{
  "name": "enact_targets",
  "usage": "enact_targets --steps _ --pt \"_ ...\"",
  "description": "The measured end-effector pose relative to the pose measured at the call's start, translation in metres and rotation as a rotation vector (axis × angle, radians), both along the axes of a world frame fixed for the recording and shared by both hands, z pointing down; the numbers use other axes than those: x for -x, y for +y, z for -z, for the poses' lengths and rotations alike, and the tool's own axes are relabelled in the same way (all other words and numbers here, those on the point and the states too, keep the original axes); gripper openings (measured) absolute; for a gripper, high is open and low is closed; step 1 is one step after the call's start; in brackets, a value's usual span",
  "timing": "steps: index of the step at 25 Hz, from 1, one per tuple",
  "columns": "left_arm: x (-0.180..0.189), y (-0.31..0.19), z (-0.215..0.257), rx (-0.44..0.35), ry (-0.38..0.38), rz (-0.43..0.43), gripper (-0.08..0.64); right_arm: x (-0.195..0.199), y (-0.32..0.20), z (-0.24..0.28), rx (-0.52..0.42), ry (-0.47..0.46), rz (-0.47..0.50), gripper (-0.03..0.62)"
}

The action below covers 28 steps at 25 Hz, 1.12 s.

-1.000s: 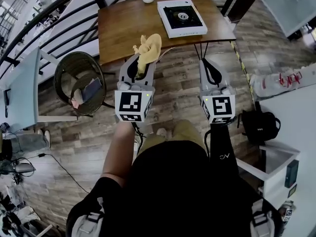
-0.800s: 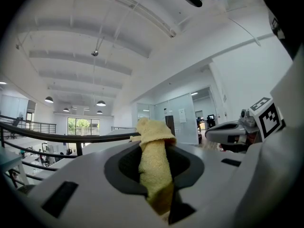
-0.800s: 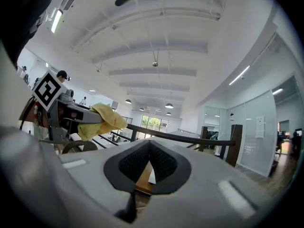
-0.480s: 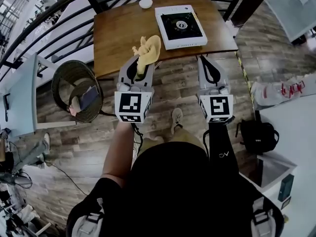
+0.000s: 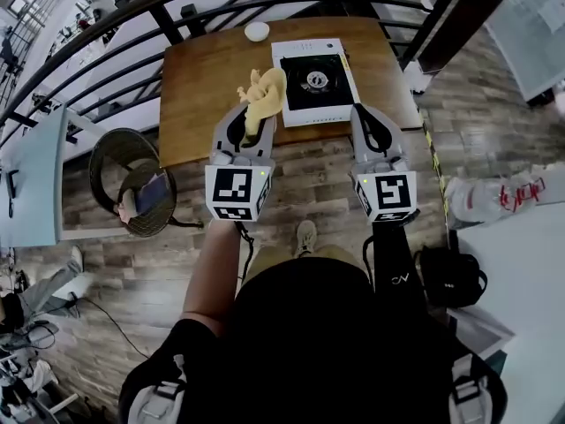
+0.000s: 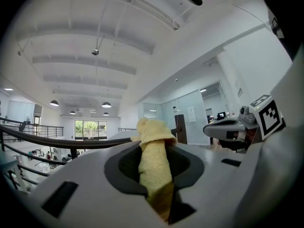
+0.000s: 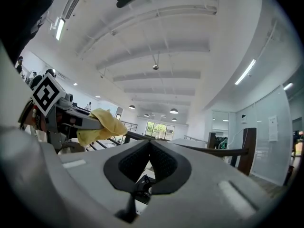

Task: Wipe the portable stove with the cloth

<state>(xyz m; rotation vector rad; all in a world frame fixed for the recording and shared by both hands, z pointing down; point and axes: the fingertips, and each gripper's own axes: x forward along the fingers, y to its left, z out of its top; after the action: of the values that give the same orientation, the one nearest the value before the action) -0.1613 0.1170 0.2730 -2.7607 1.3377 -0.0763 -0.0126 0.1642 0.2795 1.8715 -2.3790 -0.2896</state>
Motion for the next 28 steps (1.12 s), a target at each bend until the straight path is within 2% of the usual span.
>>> enact_targets --steps 9,16,23,28 --pt "-0.016 -0.037 -0.006 0.004 0.025 0.081 0.089 -0.034 -0.034 -0.011 -0.001 -0.020 0.022 0.003" --pt "-0.009 -0.061 -0.010 -0.016 -0.016 0.115 0.089 -0.032 -0.060 -0.014 -0.012 -0.027 0.024 0.003" --pt "-0.005 -0.112 -0.025 0.007 -0.032 0.098 0.089 -0.039 -0.108 -0.027 0.024 -0.039 -0.013 0.004" --pt "0.000 -0.155 -0.022 -0.026 -0.048 0.056 0.089 -0.037 -0.144 -0.016 -0.018 -0.015 -0.086 0.004"
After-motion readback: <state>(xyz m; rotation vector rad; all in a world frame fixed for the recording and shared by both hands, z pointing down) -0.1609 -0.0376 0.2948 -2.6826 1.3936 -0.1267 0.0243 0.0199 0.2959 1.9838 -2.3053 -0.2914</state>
